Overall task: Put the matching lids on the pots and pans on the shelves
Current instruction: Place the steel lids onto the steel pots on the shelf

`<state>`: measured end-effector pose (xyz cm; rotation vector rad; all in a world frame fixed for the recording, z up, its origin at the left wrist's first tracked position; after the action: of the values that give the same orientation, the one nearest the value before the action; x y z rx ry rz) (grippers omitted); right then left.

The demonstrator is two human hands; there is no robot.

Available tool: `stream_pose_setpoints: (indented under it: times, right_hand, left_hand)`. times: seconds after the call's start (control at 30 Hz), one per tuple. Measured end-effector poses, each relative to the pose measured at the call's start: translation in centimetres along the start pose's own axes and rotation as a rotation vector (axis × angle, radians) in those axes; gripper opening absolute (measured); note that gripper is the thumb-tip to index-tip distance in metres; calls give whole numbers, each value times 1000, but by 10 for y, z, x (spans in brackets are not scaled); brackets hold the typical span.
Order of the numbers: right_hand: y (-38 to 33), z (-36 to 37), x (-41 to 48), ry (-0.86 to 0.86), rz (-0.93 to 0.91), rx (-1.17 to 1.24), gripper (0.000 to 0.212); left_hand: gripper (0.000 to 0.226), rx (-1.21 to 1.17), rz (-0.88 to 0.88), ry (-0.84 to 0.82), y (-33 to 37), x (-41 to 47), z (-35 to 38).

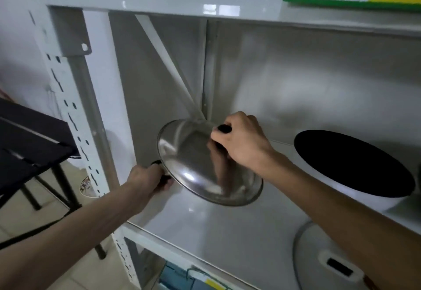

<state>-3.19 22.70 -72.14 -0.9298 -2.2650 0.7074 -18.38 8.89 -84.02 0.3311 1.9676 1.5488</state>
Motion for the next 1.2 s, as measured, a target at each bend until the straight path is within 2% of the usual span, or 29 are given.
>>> stream_pose_setpoints:
  times: [0.27,0.57,1.2]
  right_hand:
    - [4,36,38,-84,50,-173,15]
    - [3,43,26,-151,54,-255,25]
    - [6,38,11,-109,10,-303,30]
  left_hand:
    - [17,-129,-128,-26,-26,-21,3]
    - [14,-184,-150,-37,-25,-39,8]
    - [14,-205,-134,-76,-25,-41,10]
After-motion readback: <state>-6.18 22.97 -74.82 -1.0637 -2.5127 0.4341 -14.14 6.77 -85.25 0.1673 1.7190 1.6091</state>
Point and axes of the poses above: each hand's wrist, its own x-axis towards the middle knuckle, its own z-axis out of the palm, y = z × x, the point moved 6 cm from there along x, towards the middle knuckle, and after that the axes turned 7 degrees about x, right-handed, at the moved point
